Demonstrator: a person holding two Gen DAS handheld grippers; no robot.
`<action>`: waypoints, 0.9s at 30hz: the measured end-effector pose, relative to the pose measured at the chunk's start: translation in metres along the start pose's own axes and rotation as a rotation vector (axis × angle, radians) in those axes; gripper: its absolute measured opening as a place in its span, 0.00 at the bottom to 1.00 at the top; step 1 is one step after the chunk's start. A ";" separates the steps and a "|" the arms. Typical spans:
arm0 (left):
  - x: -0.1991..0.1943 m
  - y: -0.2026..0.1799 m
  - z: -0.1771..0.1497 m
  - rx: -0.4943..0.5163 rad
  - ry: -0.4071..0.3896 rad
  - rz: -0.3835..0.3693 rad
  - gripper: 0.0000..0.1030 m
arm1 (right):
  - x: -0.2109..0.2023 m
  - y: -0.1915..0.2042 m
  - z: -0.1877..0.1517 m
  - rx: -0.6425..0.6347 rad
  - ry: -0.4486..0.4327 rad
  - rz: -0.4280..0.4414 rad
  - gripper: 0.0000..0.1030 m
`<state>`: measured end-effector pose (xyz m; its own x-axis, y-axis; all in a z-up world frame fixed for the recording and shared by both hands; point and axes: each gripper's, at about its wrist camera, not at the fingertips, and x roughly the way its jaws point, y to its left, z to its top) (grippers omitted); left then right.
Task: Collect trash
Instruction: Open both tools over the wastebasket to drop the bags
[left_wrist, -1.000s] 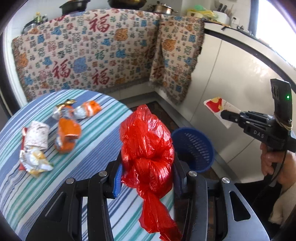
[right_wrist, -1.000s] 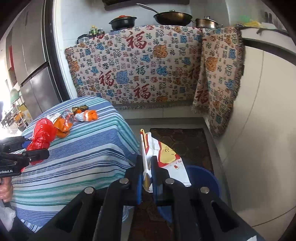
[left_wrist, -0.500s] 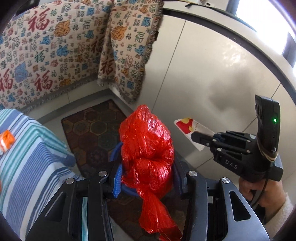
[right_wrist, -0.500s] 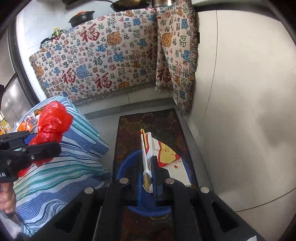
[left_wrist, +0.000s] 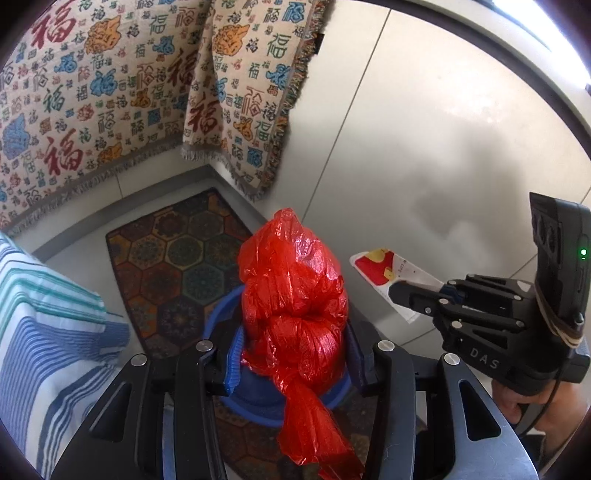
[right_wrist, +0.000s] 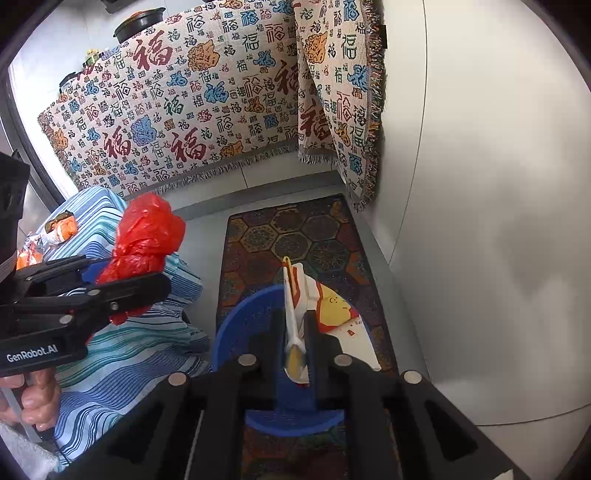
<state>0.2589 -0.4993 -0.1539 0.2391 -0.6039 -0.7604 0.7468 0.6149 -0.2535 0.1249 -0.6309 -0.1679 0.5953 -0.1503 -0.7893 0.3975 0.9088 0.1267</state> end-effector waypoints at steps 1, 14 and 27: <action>0.004 0.000 0.002 0.000 0.005 -0.002 0.47 | 0.001 -0.001 0.000 0.003 -0.002 -0.003 0.12; 0.022 0.006 0.016 -0.023 -0.011 0.002 0.78 | 0.004 -0.004 0.006 0.017 -0.030 -0.024 0.43; -0.053 0.020 -0.012 -0.072 -0.082 0.043 0.82 | -0.019 0.024 0.018 -0.066 -0.128 -0.047 0.45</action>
<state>0.2540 -0.4488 -0.1255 0.3223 -0.6136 -0.7208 0.6890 0.6742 -0.2659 0.1355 -0.6133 -0.1390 0.6631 -0.2380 -0.7097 0.3828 0.9226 0.0483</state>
